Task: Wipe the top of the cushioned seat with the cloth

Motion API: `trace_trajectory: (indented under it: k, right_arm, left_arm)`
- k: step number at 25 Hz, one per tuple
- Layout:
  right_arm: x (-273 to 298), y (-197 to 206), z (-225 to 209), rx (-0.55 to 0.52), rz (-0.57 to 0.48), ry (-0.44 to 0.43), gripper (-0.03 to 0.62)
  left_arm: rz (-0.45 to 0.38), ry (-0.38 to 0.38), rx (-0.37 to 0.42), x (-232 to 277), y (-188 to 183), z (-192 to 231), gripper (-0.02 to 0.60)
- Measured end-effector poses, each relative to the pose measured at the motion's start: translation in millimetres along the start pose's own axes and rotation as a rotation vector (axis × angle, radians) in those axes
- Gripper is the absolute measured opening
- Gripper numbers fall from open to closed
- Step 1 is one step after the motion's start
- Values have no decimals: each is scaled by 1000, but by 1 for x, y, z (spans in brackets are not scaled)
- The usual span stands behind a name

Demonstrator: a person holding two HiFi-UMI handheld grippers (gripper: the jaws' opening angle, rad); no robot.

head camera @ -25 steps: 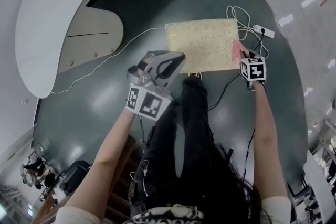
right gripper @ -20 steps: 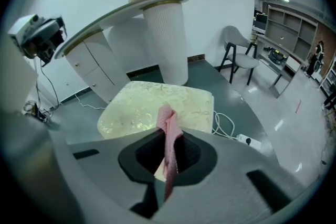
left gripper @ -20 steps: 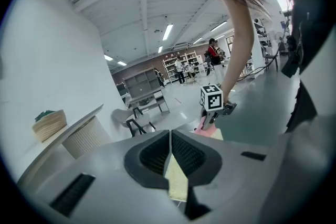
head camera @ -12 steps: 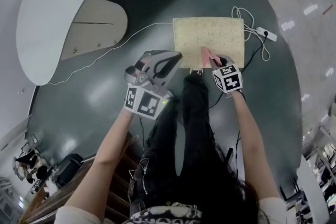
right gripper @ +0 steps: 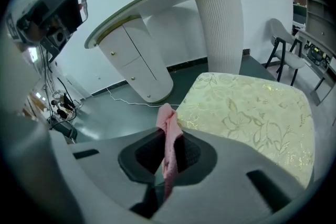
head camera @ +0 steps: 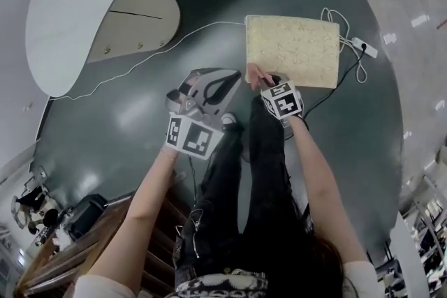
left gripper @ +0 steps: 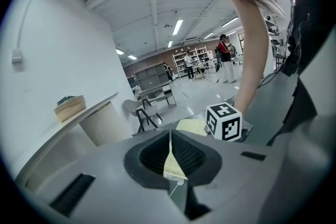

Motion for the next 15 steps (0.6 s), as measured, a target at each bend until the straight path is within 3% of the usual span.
trace_trajectory:
  k: [6, 15]
  right_arm:
    - [-1, 15, -23, 40, 35, 57, 11]
    - [-71, 59, -87, 182, 33, 225, 9]
  left_arm:
    - [12, 3, -4, -5, 10, -3, 12]
    - [-15, 68, -1, 14, -6, -19, 12]
Point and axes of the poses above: the fingertips, and each gripper's own axes: x forward along the fingers, z to its left, y out of its underside, the point moved 6 cm from there along -x, backward along the fingers, and after that the axes turned 12 degrees about -y, right-handed, at the moved point
